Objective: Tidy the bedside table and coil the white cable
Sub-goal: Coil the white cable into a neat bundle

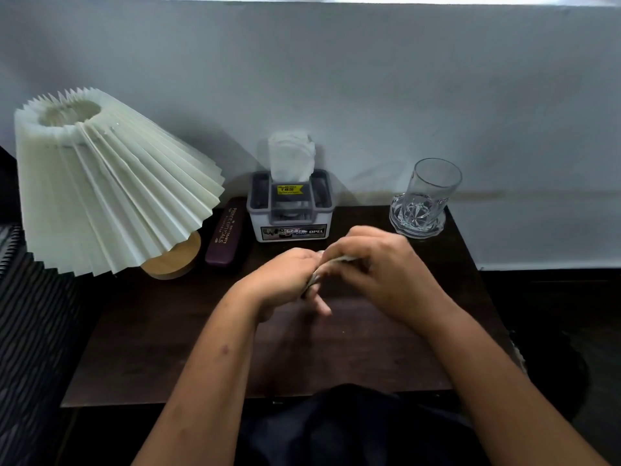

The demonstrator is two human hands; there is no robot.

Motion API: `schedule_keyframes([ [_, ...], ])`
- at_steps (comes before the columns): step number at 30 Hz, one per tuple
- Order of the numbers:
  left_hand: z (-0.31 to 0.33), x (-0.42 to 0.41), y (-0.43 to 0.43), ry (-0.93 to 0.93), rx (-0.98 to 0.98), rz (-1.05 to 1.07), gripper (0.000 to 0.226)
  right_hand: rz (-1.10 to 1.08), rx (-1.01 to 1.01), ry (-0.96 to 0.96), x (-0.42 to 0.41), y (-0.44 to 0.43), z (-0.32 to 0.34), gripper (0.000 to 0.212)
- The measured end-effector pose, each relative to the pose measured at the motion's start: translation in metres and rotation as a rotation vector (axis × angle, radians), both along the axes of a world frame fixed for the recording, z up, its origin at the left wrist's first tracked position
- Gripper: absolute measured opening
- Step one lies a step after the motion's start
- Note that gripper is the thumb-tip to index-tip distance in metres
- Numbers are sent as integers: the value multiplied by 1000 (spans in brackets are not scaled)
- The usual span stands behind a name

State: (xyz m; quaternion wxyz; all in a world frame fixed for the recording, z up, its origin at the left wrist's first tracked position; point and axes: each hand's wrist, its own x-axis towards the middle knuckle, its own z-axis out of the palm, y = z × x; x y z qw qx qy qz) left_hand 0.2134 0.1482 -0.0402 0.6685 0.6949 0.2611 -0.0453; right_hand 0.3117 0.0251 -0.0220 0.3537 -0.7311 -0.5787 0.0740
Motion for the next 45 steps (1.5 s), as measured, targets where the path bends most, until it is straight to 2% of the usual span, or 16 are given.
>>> schedule_keyframes([
  [2, 7, 1, -6, -55, -112, -7, 33, -60, 81, 125, 10, 0, -3, 13],
  [6, 21, -4, -6, -86, -324, -107, 39, -130, 85, 273, 10, 2, -5, 13],
  [10, 25, -5, -5, -77, -382, -105, 42, -170, 93, 311, 11, 4, -2, 12],
  [12, 25, -4, -6, -78, -374, -86, 42, -124, 84, 434, 11, 4, -2, 11],
  [14, 24, -3, -7, -64, -357, -41, 42, -112, 66, 494, 11, 4, -3, 11],
  [17, 24, 1, -8, -60, -386, 85, 42, -157, 45, 458, 10, 5, -8, 20],
  [20, 22, 3, -7, -77, -425, 244, 48, -125, 22, 557, 6, 5, -7, 26],
  [22, 20, 5, -6, -82, -423, 294, 52, -104, -51, 507, 3, 6, -6, 24],
  [25, 17, 8, -7, -54, -314, 320, 57, -174, -116, 348, 0, 9, -7, 26],
  [29, 5, 10, -2, -17, 79, 424, 59, -259, -147, 328, -1, 13, -10, 15],
  [31, 1, 10, 3, -21, 272, 466, 60, -214, -182, 453, 1, 12, -12, 9],
  [33, 2, 9, 5, -47, 328, 508, 59, -107, -142, 678, 1, 12, -11, 9],
  [35, 3, 10, 5, -90, 247, 566, 56, -39, -48, 884, 0, 11, -9, 21],
  [38, 5, 10, 5, -105, 112, 627, 51, 15, 35, 1069, -1, 10, -6, 42],
  [41, 6, 10, 3, -85, -7, 645, 48, 92, 59, 1077, -2, 9, -9, 44],
  [45, 9, 11, -3, -117, -173, 634, 48, 1, 207, 1000, -9, 15, -11, 27],
])
